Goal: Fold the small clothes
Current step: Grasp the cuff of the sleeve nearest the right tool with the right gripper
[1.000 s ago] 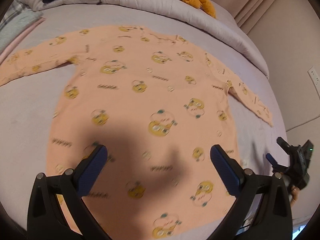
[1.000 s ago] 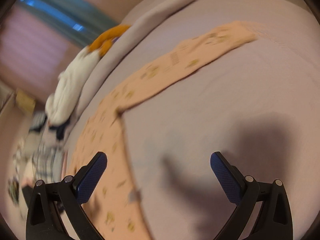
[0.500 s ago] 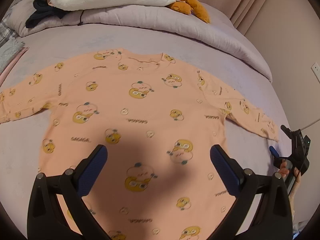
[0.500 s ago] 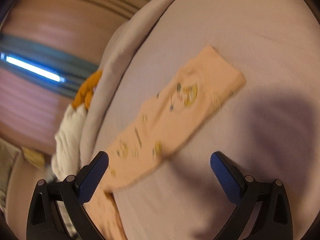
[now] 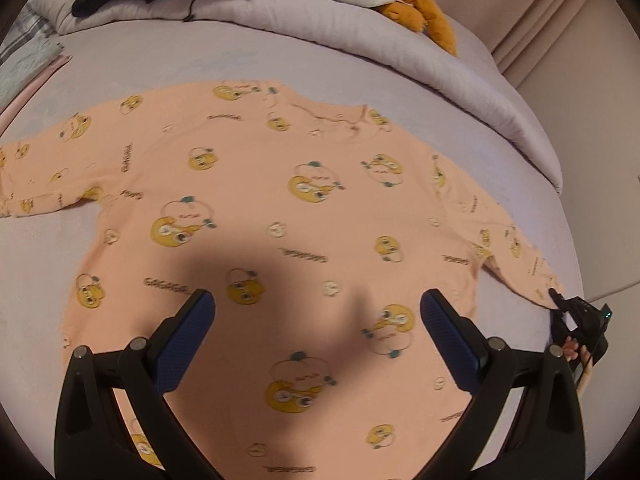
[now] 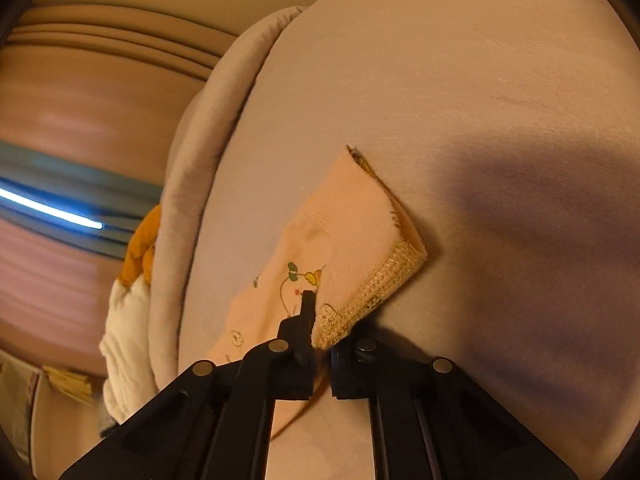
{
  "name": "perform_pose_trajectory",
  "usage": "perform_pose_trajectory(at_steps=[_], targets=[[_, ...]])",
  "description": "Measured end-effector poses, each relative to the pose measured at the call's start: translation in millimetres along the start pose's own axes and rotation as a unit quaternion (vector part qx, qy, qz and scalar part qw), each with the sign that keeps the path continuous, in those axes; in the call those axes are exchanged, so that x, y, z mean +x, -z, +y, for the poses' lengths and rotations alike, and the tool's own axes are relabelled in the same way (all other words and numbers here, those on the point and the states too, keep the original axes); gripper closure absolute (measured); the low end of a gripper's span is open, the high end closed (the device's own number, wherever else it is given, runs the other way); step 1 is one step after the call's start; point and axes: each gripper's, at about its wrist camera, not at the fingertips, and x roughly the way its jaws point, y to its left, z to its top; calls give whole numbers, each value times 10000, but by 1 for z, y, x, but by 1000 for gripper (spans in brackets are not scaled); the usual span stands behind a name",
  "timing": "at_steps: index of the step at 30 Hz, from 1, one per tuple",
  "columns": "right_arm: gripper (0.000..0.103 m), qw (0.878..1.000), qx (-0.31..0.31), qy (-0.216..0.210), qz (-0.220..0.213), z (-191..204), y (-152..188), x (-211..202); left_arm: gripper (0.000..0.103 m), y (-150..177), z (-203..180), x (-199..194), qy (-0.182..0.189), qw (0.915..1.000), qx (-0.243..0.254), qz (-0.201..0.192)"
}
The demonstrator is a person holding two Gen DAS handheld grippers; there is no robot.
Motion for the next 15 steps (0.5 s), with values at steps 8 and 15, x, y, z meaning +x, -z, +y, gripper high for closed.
perform_pose_trajectory(at_steps=[8,15], targets=[[97,9879,-1518,291,105,100,13,-13,1,3,37,-15,117,9994,-313,-40],[97,9514,-3073,-31,206,246,79,-19,1,9,77,-44,310,9974,-626,-170]])
